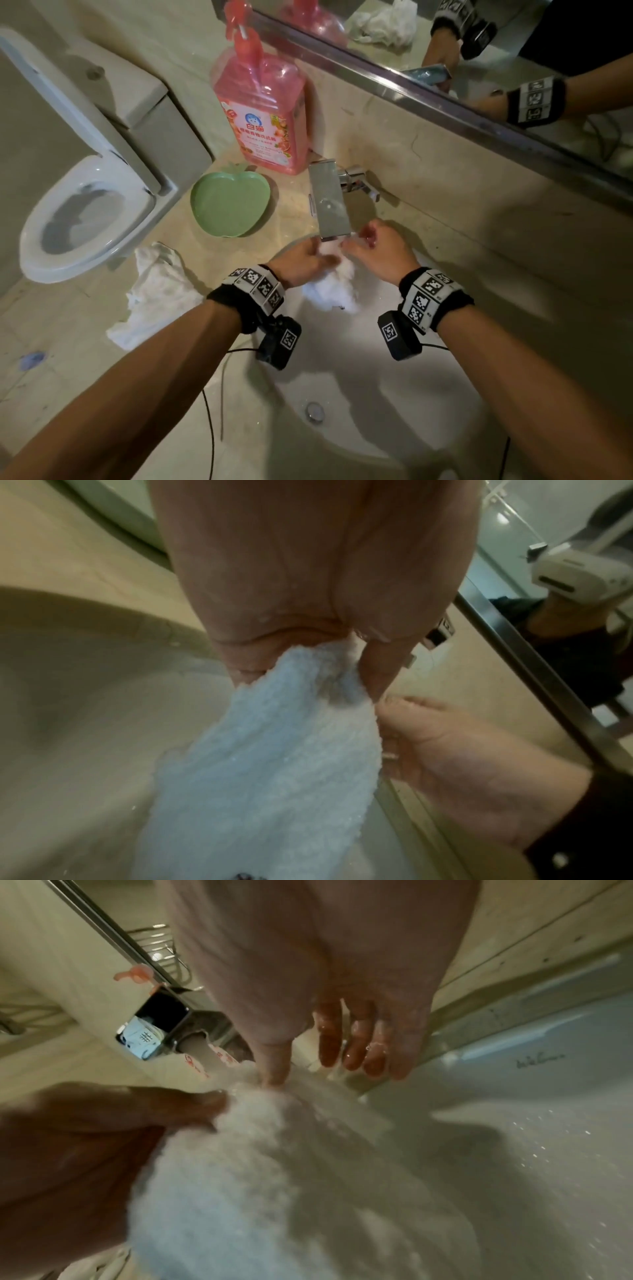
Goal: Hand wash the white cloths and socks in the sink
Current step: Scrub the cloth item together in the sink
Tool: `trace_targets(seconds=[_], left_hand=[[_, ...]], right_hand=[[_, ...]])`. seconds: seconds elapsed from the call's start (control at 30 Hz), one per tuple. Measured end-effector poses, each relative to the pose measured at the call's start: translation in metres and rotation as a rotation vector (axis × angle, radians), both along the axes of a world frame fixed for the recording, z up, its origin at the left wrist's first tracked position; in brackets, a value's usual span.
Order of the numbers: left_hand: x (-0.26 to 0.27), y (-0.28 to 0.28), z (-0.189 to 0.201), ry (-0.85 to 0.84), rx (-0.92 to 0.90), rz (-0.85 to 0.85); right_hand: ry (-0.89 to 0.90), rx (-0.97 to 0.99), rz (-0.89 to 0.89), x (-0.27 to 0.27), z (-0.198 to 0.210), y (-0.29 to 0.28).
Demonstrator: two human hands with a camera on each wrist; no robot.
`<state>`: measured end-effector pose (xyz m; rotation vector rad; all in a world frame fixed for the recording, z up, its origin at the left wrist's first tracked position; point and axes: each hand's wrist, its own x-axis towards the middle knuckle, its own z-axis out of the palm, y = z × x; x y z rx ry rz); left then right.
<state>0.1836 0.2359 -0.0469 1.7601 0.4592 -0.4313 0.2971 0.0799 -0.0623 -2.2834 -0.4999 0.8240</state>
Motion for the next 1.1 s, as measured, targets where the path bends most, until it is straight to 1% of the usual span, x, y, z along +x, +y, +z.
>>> trace_targets(seconds=[0.1,0.13,0.2,0.27,0.33,0.43,0.5,0.53,0.57,0.63,0.67,0.7,0.77,0.87,0.97,1.0,1.1], left_hand=[[-0.013,0.006,0.002,0.002,-0.139,0.133],[-0.017,0.008,0.003,0.013,-0.177,0.170],[-0.025,0.008,0.003,0.034,-0.253,0.229],[-0.032,0.006,0.005,0.050,-0.317,0.302],[-0.037,0.006,0.006,0.057,-0.370,0.396],[-0.038,0.008,0.009,0.027,-0.404,0.509],[-0.037,0.008,0.012,0.006,-0.407,0.549],[-0.036,0.008,0.013,0.002,-0.416,0.556],[-0.036,0.007,0.013,0.001,-0.432,0.563],[-0.038,0.005,0.015,0.009,-0.475,0.579],[-0.039,0.004,0.016,0.019,-0.495,0.585],[-0.040,0.002,0.016,0.032,-0.513,0.591],[-0.041,-0.002,0.017,0.041,-0.532,0.612],[-0.035,-0.004,0.018,0.010,-0.500,0.637],[-0.028,-0.004,0.017,-0.018,-0.469,0.633],[-0.026,-0.004,0.015,-0.019,-0.428,0.645],[-0.021,-0.002,0.007,-0.013,-0.111,0.630]], right_hand=[[0.043,-0.177,0.098,-0.009,-0.011,-0.002],[0.065,-0.209,0.131,-0.014,-0.015,0.000],[0.055,-0.279,0.217,-0.022,-0.020,0.003],[0.024,-0.268,0.195,-0.028,-0.024,0.009],[0.036,-0.226,0.146,-0.034,-0.023,0.013],[0.002,-0.231,0.169,-0.041,-0.024,0.018],[0.035,-0.241,0.173,-0.046,-0.022,0.021],[0.069,-0.221,0.163,-0.047,-0.021,0.022],[0.165,-0.151,0.091,-0.048,-0.019,0.023],[0.375,0.075,-0.121,-0.047,-0.014,0.022],[0.447,0.166,-0.222,-0.045,-0.014,0.021],[0.499,0.236,-0.286,-0.042,-0.014,0.020],[0.566,0.318,-0.320,-0.039,-0.009,0.017],[0.593,0.364,-0.291,-0.037,-0.003,0.012],[0.523,0.355,-0.317,-0.036,0.002,0.006],[0.492,0.346,-0.329,-0.035,0.003,0.005],[0.417,0.240,-0.305,-0.030,0.004,-0.001]])
